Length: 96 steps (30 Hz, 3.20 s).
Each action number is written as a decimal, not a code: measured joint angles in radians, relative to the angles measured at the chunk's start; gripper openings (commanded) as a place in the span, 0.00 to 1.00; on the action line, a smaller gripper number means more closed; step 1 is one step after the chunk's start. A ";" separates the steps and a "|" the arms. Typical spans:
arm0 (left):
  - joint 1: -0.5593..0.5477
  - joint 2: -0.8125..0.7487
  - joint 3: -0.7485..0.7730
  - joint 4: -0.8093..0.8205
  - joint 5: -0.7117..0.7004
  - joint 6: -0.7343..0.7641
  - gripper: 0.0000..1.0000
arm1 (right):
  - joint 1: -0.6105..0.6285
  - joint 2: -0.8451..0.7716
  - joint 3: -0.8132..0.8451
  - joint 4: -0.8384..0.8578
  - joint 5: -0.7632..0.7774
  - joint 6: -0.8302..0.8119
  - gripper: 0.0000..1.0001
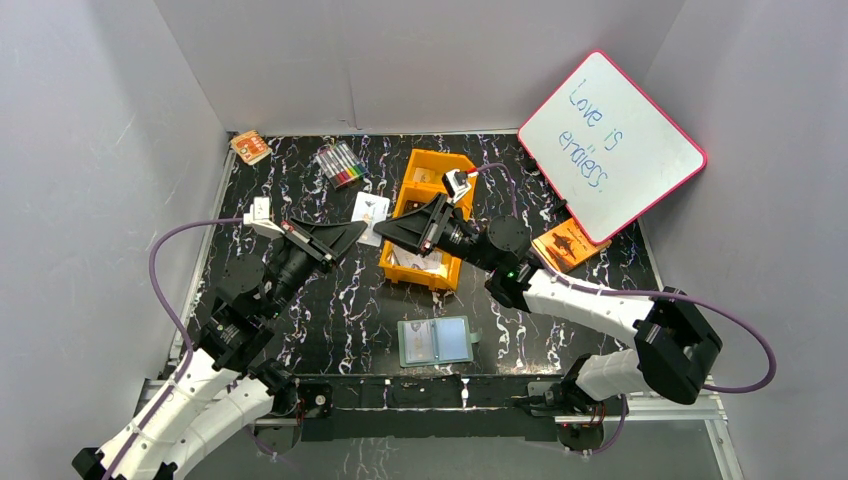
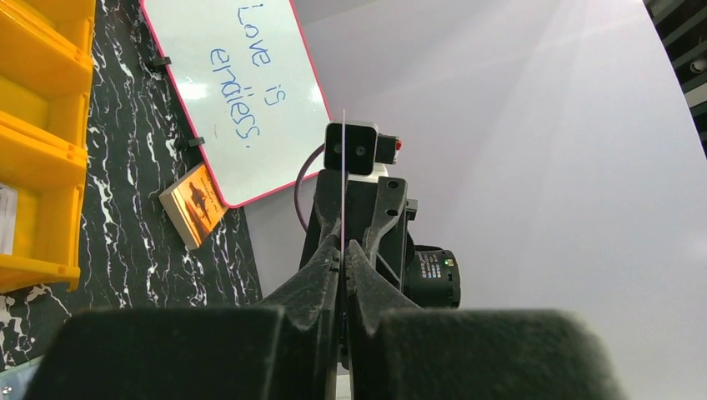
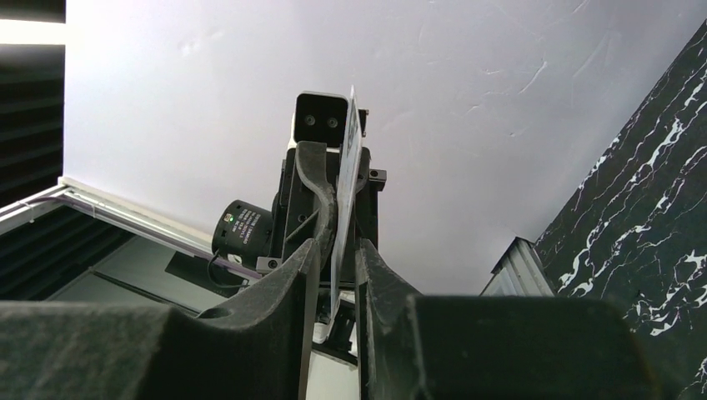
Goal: Put the credit cards into the card holder
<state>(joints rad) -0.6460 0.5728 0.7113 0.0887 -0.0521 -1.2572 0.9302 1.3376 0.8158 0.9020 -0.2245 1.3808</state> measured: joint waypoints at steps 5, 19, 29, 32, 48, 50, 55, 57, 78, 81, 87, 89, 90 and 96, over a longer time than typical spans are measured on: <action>0.000 -0.001 -0.001 0.000 0.000 -0.006 0.00 | 0.001 0.000 0.000 0.001 0.006 -0.006 0.00; 0.000 0.085 0.214 -0.459 0.006 0.179 0.86 | -0.060 -0.384 0.026 -0.770 0.061 -0.427 0.00; -0.190 0.288 -0.018 -0.541 0.129 0.233 0.85 | -0.074 -0.500 -0.115 -1.397 0.076 -0.647 0.00; -0.344 0.389 0.001 -0.513 0.072 0.220 0.83 | -0.079 -0.516 -0.205 -1.439 0.043 -0.632 0.00; -0.486 0.855 0.226 -0.459 -0.050 0.184 0.69 | -0.092 -0.603 -0.389 -1.431 -0.023 -0.522 0.00; -0.493 0.899 0.251 -0.451 -0.050 0.189 0.67 | -0.093 -0.609 -0.401 -1.431 -0.023 -0.518 0.00; -0.499 0.990 0.278 -0.441 -0.049 0.199 0.60 | -0.093 -0.624 -0.425 -1.437 -0.025 -0.511 0.00; -0.500 1.026 0.286 -0.441 -0.049 0.206 0.58 | -0.093 -0.630 -0.427 -1.442 -0.025 -0.507 0.00; -0.501 1.164 0.344 -0.476 -0.084 0.254 0.13 | -0.093 -0.704 -0.399 -1.535 0.012 -0.502 0.00; -0.501 1.164 0.342 -0.482 -0.088 0.251 0.04 | -0.093 -0.704 -0.399 -1.533 0.011 -0.503 0.00; -0.501 1.164 0.336 -0.479 -0.090 0.245 0.00 | -0.093 -0.691 -0.402 -1.522 -0.002 -0.505 0.00; -0.501 1.164 0.335 -0.478 -0.090 0.243 0.00 | -0.093 -0.690 -0.405 -1.520 -0.003 -0.504 0.00; -0.501 1.164 0.334 -0.477 -0.090 0.243 0.00 | -0.093 -0.691 -0.407 -1.521 -0.003 -0.501 0.00; -0.501 1.161 0.329 -0.470 -0.091 0.235 0.00 | -0.093 -0.702 -0.448 -1.495 -0.017 -0.491 0.00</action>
<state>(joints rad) -1.1473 1.7340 1.0405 -0.3813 -0.1429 -1.0218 0.8368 0.6357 0.3676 -0.5934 -0.2417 0.8898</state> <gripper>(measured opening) 0.007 0.012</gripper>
